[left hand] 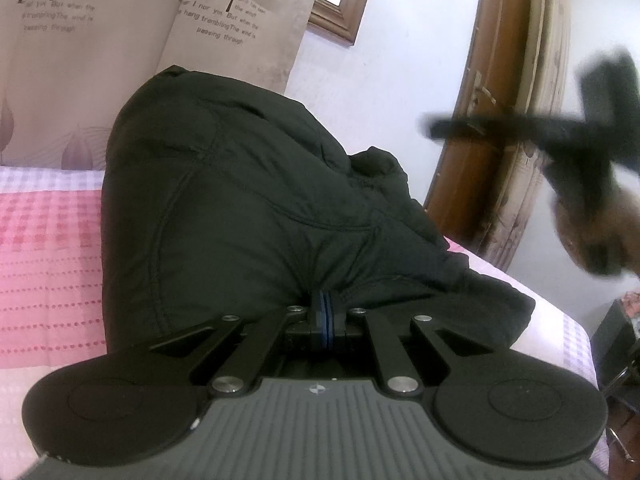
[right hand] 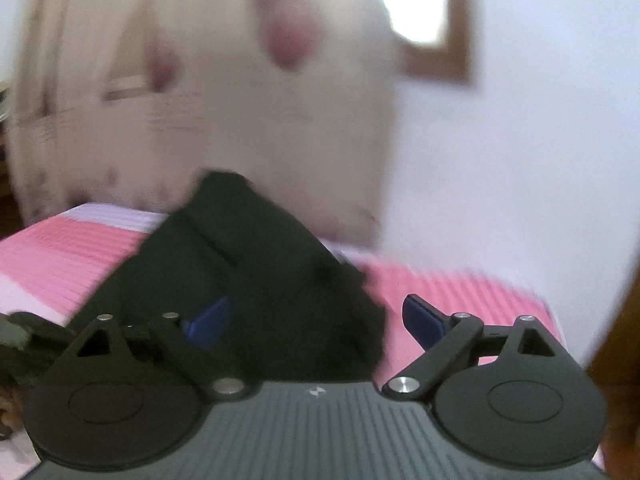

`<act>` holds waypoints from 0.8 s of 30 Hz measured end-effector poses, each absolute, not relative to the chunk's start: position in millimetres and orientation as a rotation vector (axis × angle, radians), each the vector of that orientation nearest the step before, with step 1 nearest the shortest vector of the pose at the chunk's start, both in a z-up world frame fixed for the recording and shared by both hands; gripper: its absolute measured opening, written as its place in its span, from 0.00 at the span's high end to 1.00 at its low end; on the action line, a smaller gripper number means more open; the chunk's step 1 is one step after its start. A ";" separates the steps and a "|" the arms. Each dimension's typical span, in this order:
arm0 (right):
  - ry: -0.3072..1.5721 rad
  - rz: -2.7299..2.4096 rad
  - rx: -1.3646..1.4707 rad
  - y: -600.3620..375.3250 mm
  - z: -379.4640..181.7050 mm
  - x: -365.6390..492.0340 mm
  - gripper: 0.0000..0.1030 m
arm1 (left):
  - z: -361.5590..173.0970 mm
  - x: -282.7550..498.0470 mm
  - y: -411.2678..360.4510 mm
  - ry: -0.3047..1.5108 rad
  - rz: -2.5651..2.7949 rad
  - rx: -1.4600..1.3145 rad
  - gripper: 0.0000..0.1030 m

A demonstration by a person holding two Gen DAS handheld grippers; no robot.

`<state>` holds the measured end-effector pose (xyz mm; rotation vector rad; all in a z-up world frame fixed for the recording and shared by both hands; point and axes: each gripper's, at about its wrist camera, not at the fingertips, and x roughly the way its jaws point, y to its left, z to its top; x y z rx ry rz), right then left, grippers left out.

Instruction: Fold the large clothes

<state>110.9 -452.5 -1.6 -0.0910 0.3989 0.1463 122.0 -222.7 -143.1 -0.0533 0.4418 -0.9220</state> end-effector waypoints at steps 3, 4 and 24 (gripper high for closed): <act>0.412 0.242 -0.174 -420.1 0.9 157.2 0.28 | -143.0 121.0 -223.1 0.437 -0.920 -0.047 0.88; 0.420 0.274 -0.187 -409.8 -1.1 172.4 0.35 | -143.1 121.1 -223.1 0.436 -0.920 -0.045 0.88; 0.626 0.341 0.058 -408.6 -91.4 278.6 0.32 | -141.9 115.6 -219.9 0.408 -0.901 -0.041 0.88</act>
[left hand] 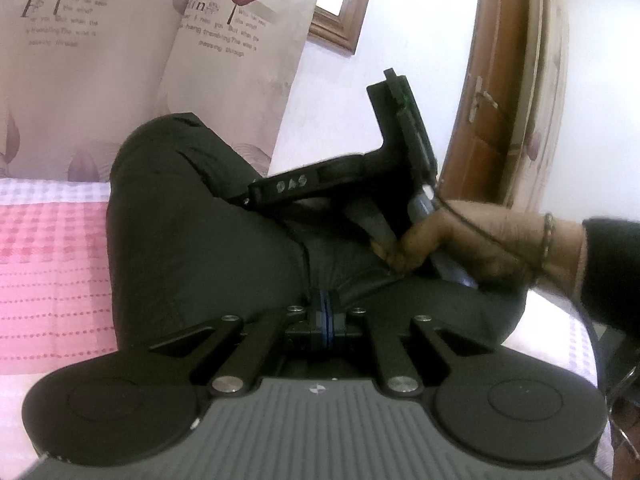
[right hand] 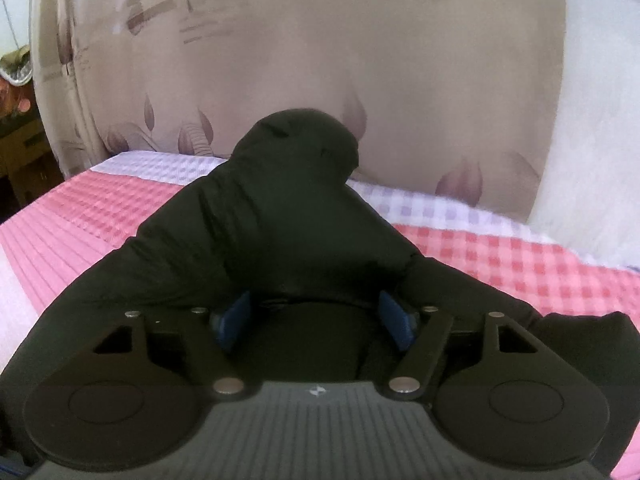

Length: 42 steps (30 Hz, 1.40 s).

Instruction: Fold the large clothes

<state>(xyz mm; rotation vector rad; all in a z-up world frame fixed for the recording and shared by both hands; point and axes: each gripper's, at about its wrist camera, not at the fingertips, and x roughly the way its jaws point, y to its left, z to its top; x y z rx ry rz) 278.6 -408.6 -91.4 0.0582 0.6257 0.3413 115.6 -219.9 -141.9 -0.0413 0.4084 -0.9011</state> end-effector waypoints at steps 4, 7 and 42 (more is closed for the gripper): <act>0.714 0.379 0.229 -435.9 -84.5 283.5 0.32 | -142.0 118.5 -221.4 0.428 -0.901 -0.032 0.88; 0.669 0.353 0.281 -457.6 -61.2 252.9 0.30 | -142.4 121.0 -219.3 0.433 -0.904 -0.045 0.88; 0.659 0.125 0.364 -501.9 -138.1 38.5 0.15 | -144.2 117.2 -218.4 0.410 -0.897 -0.063 0.88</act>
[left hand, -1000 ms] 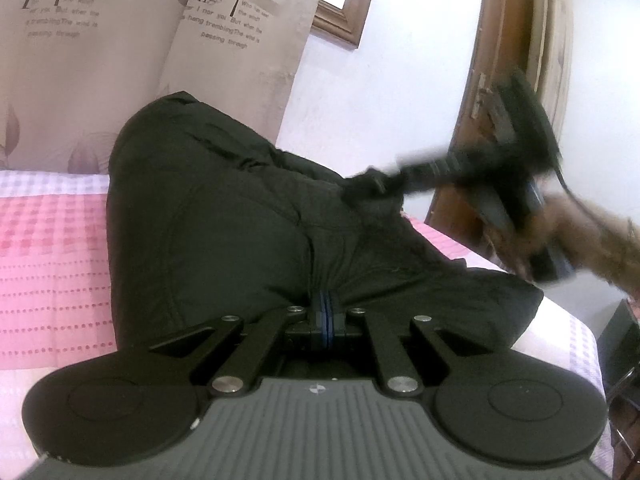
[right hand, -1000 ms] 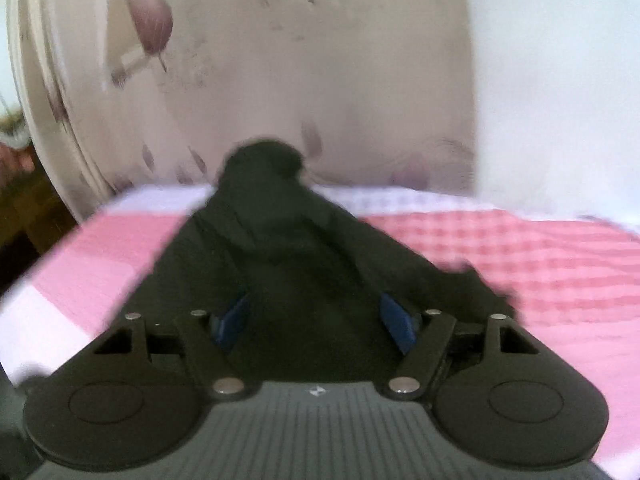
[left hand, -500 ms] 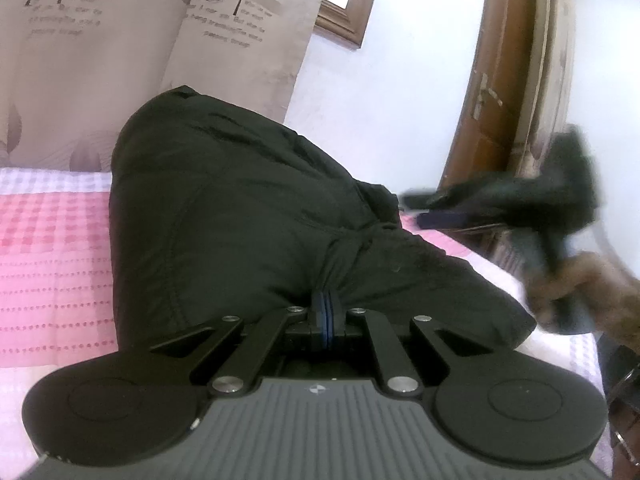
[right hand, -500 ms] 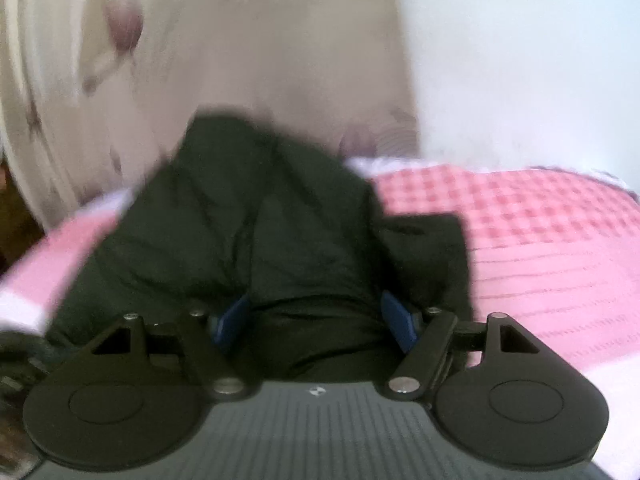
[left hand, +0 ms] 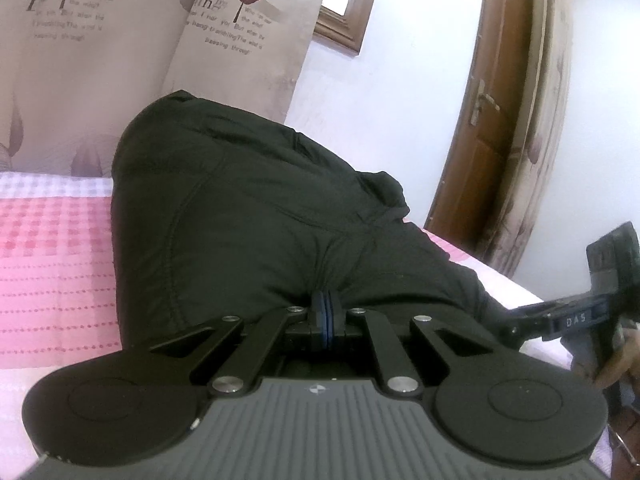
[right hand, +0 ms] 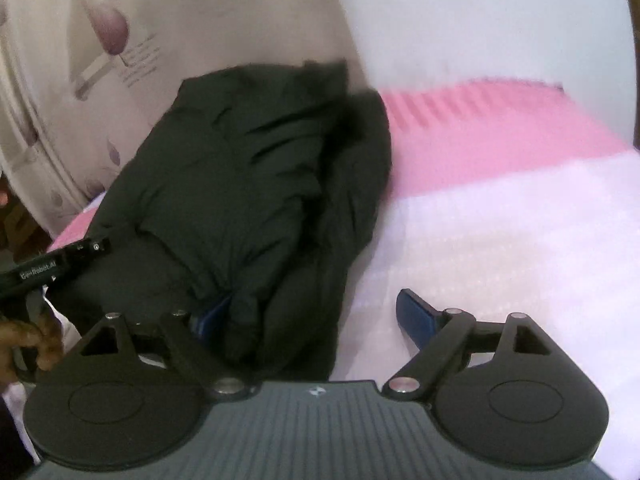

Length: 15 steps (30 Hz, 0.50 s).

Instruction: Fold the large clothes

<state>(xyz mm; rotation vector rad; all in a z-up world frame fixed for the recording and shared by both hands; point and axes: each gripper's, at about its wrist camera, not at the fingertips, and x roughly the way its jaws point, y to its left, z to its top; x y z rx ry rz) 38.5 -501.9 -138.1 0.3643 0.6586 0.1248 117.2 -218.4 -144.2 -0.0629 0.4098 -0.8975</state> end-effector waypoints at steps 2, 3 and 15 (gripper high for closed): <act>0.663 0.132 0.385 -504.3 -136.5 40.6 0.15 | -143.7 116.3 -217.0 0.405 -0.901 -0.071 0.88; 0.661 0.138 0.402 -506.0 -136.1 38.4 0.15 | -143.5 115.7 -215.7 0.401 -0.905 -0.075 0.88; 0.563 0.175 0.624 -544.3 -122.7 67.6 0.06 | -96.0 69.4 -239.6 0.244 -0.838 0.198 0.00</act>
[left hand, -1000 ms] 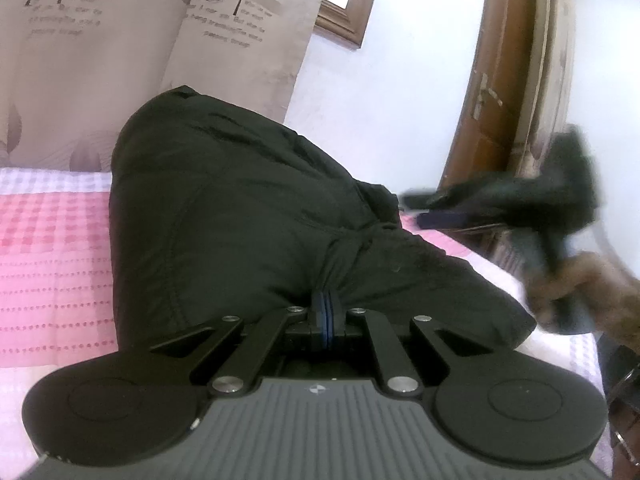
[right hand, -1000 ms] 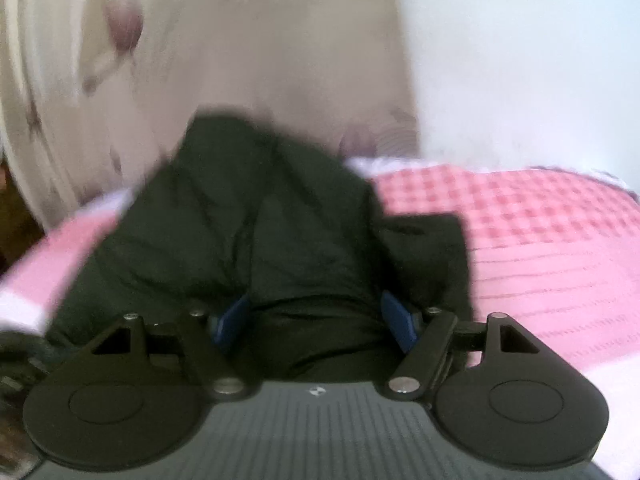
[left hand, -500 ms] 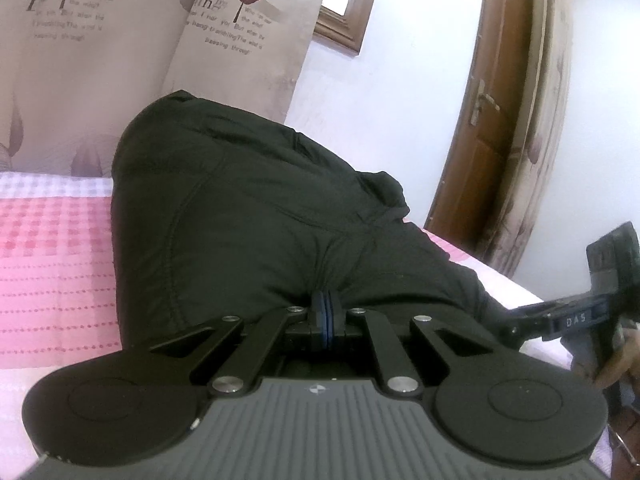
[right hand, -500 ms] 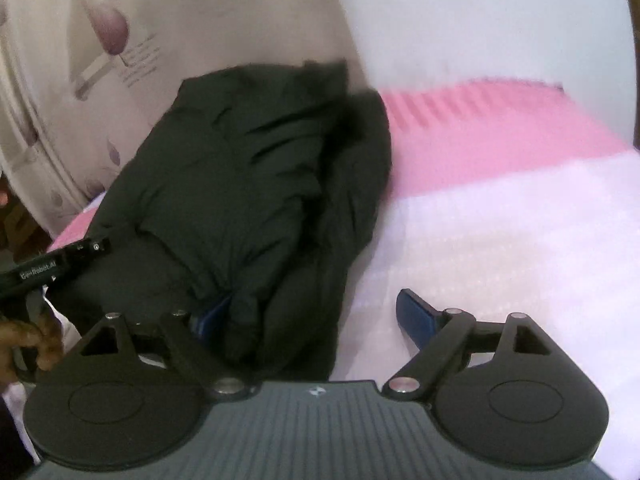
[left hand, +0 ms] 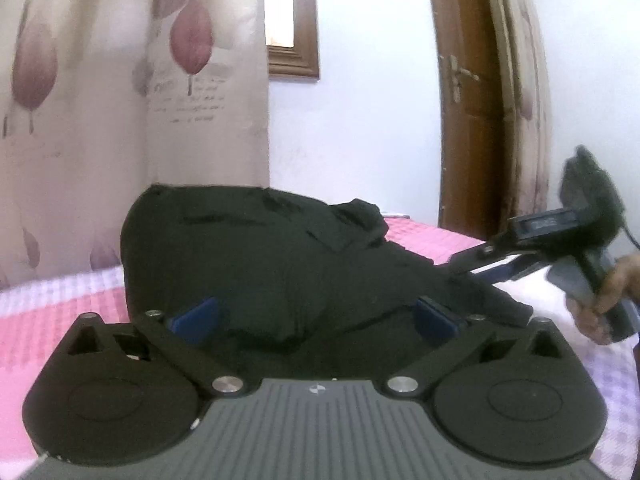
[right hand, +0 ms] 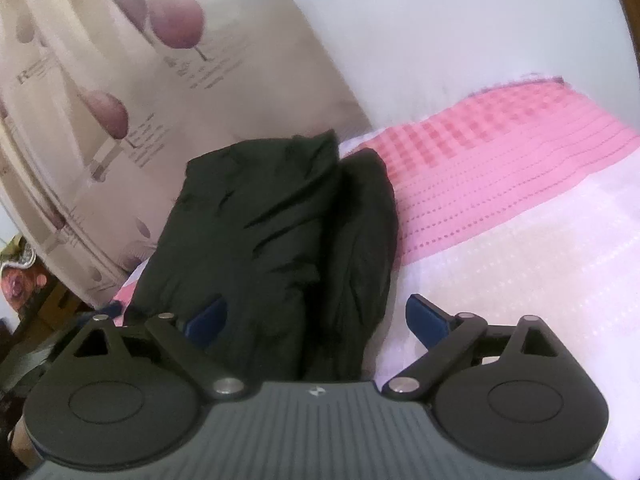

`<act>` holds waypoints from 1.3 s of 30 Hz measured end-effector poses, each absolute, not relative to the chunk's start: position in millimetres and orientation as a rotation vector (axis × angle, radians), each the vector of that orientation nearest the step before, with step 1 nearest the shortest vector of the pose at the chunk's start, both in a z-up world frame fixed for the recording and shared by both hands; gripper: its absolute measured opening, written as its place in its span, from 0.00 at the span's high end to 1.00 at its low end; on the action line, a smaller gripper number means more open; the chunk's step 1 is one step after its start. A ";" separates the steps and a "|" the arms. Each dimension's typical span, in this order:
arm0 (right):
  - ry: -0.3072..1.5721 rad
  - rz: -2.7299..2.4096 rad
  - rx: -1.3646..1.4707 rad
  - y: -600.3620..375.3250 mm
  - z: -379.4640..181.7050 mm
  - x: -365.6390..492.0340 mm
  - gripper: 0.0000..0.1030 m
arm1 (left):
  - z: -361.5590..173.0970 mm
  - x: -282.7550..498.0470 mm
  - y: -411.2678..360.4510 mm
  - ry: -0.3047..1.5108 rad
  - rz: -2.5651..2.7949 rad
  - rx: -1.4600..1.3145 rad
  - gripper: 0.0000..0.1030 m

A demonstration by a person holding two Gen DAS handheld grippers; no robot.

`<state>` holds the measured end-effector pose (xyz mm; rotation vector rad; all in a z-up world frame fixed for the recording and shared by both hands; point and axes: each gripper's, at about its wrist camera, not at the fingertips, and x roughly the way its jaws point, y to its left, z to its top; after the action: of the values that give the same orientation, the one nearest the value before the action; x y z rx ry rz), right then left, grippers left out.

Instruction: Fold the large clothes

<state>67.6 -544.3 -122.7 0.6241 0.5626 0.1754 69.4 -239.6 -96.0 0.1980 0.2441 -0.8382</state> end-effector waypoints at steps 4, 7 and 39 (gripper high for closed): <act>0.593 0.182 0.623 -537.8 -129.2 87.9 0.05 | -89.6 78.2 -242.5 0.278 -0.812 0.206 0.00; 0.605 0.191 0.627 -530.4 -136.5 92.6 0.02 | -86.2 87.5 -239.6 0.287 -0.785 0.199 0.00; 0.688 0.377 0.749 -561.7 -155.3 132.0 0.00 | -130.3 263.6 -169.4 0.716 -1.007 -0.307 0.00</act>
<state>132.0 -561.7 -155.3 0.7494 0.6878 0.3770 263.6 -169.4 -130.3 -0.3069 0.7160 -1.0073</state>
